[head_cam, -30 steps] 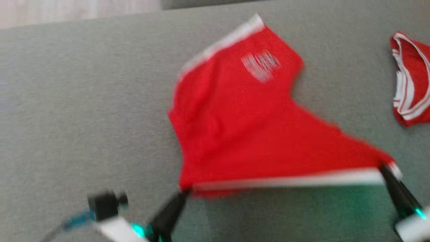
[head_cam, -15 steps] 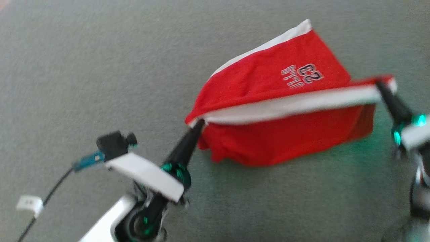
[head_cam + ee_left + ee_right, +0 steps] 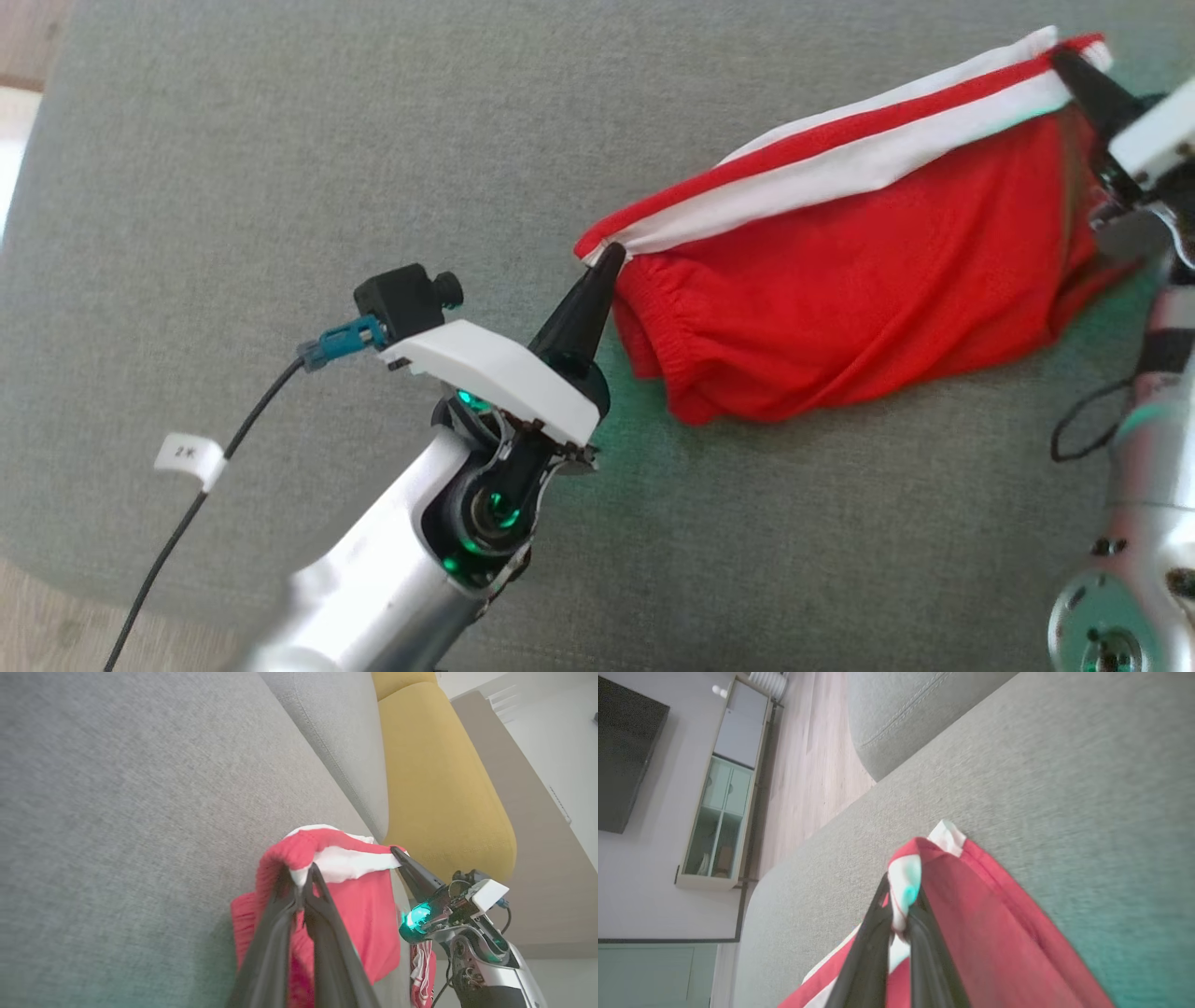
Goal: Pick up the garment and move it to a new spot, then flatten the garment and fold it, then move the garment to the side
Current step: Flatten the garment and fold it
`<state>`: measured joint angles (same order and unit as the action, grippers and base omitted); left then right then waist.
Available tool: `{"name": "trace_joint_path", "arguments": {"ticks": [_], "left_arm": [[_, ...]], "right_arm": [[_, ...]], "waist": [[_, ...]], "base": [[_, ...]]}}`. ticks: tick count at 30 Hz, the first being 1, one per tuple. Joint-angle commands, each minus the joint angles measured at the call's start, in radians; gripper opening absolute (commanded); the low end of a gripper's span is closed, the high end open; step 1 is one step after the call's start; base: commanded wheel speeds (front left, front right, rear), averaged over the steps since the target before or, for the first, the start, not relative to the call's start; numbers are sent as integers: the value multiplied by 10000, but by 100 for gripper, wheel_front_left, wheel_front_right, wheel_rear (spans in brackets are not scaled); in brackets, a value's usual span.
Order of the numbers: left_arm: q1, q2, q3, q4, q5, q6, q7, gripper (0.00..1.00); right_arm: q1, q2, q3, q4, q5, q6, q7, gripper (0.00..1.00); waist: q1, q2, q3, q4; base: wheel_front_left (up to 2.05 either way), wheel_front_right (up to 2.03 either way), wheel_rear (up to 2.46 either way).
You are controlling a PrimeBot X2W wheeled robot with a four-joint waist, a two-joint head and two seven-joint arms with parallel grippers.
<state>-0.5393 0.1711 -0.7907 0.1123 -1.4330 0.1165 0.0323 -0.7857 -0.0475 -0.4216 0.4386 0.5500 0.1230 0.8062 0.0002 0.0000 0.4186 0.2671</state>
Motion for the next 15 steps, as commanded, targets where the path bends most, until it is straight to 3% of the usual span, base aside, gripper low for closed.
{"name": "trace_joint_path", "arguments": {"ticks": [1, 2, 3, 4, 5, 6, 7, 8, 9, 10, 11, 15], "left_arm": [[-269, 119, 308, -121, 79, -82, -122, 0], [-287, 130, 319, -29, 98, -81, -134, 0], [-294, 131, 324, 38, 97, -101, -134, 0], [-286, 125, 359, 122, 82, -61, -159, 0], [-292, 135, 388, 215, 126, 15, -220, 0], [-280, 124, 393, 280, 122, 57, -227, 12], [-280, 124, 393, 280, 122, 57, -227, 12], [-242, 103, 432, 319, 69, 90, -240, 36], [-213, 112, 486, 350, 76, 150, -315, 46], [-194, 145, 505, 353, 116, 183, -368, 86], [-155, 198, 527, 331, 142, 207, -408, 100], [41, 595, 506, 46, 499, 391, -626, 100]], "right_arm": [[-434, -28, 357, -276, -181, 77, 57, 0], [-482, -28, 402, -211, -263, 77, 39, 13], [-511, -28, 473, -204, -369, 77, -18, 34], [-511, -28, 562, -233, -451, 77, -86, 98], [-479, -28, 608, -257, -534, 77, -153, 100], [-428, -28, 711, -319, -612, 77, -189, 100], [-428, -28, 711, -319, -612, 77, -189, 100], [-368, -28, 883, -468, -688, 77, -232, 100], [-303, -28, 955, -629, -639, 77, -289, 100], [-235, -28, 976, -779, -559, 77, -281, 100], [-152, -28, 1113, -1056, -568, 77, -245, 100], [590, -153, 1790, -2632, -831, 77, 281, 100]], "waist": [[-2, 0, 122, 71], [-2, 0, 136, 74], [-2, 0, 149, 74], [-2, 0, 156, 73], [-2, 0, 152, 58], [-2, 0, 137, 33], [-2, 0, 137, 33], [-2, 0, 118, 0], [-2, 0, 95, -37], [-2, 0, 70, -75], [-2, 0, 58, -131], [-2, 0, 16, -360]], "base": [[0, 0, 0], [0, 0, 0], [0, 0, 0], [0, 0, 0], [0, 0, 0], [0, 0, 0], [0, 0, 0], [0, 0, 0], [0, 0, 0], [0, 0, 0], [0, 0, 0], [0, 0, 0]]}}
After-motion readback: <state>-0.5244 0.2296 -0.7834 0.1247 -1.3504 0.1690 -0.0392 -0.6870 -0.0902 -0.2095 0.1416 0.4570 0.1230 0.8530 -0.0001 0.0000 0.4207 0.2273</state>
